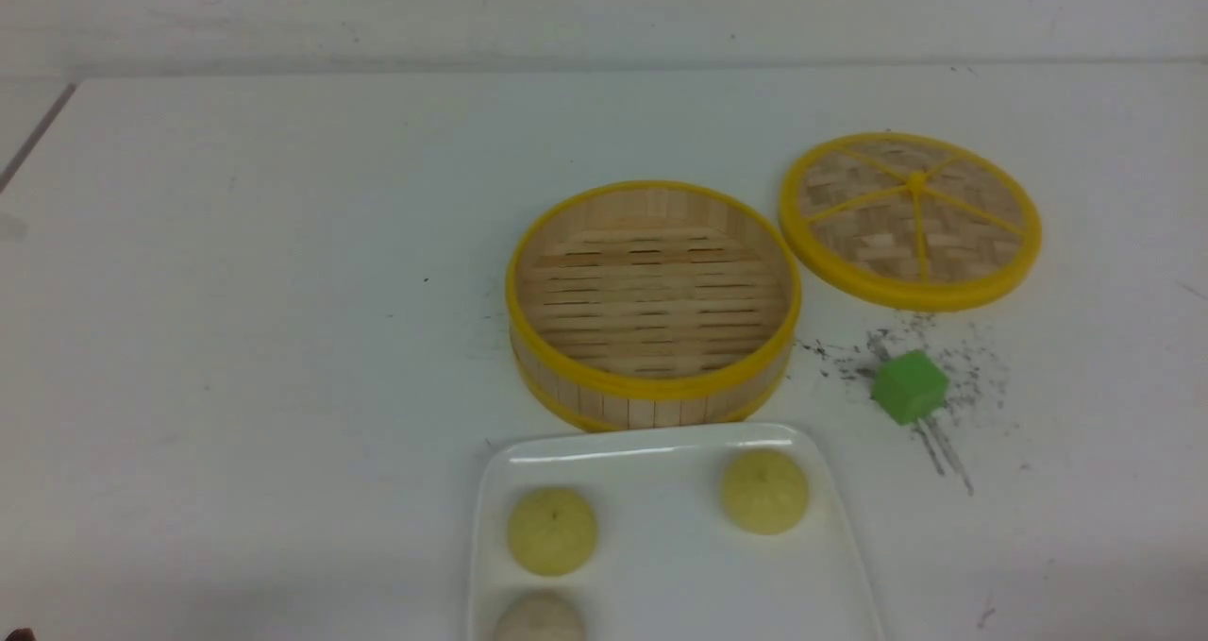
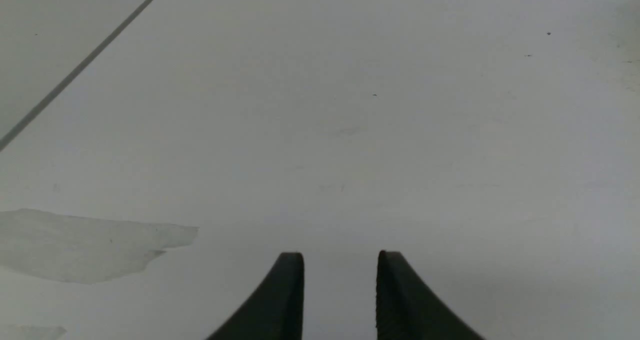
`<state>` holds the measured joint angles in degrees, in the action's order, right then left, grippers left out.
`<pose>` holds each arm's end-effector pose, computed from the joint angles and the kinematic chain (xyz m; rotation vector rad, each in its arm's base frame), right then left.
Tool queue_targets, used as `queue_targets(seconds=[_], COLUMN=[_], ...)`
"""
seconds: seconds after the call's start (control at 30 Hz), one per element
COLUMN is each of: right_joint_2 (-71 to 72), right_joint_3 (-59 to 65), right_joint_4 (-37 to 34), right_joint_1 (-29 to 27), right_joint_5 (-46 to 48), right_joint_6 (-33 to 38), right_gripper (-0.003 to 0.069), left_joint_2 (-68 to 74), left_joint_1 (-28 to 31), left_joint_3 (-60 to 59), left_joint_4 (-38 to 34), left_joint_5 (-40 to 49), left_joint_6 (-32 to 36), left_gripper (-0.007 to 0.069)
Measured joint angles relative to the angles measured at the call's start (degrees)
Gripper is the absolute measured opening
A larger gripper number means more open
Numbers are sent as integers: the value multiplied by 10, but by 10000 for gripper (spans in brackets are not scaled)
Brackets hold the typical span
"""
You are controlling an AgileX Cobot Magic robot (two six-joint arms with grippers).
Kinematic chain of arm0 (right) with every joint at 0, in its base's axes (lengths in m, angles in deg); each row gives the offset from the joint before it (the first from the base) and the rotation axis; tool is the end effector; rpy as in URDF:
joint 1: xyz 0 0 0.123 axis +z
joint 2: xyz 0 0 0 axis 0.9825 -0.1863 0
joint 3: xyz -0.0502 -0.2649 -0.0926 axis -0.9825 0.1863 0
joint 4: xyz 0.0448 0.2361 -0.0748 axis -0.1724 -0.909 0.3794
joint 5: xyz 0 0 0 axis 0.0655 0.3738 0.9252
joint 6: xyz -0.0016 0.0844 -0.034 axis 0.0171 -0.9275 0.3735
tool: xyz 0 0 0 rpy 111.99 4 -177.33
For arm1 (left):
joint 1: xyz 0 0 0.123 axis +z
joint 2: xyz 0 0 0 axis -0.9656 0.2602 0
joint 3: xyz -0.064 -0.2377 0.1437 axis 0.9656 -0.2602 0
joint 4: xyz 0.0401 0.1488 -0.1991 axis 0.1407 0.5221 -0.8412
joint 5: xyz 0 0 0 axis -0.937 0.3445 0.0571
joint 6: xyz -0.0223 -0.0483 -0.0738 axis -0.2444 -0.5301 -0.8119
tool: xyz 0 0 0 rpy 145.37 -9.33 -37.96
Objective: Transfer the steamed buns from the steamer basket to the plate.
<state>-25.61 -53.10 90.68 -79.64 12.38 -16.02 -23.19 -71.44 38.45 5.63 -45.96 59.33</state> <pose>0.0510 -0.0010 0.1723 0.1205 1.8837 0.0684 0.0515 0.0101 0.1719 -0.0784 1.8746 0.1366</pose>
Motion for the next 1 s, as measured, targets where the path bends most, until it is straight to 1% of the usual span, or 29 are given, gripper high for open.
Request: queue_targets(seconds=[1.0], right_joint_2=[0], right_joint_3=[0], right_joint_4=[0], right_joint_1=[0], right_joint_5=[0], right_joint_6=[0], right_gripper=[239], left_joint_2=[0], left_joint_1=[0], left_joint_3=[0], left_joint_4=[9], left_joint_5=[1], left_joint_6=[0], left_gripper=[241])
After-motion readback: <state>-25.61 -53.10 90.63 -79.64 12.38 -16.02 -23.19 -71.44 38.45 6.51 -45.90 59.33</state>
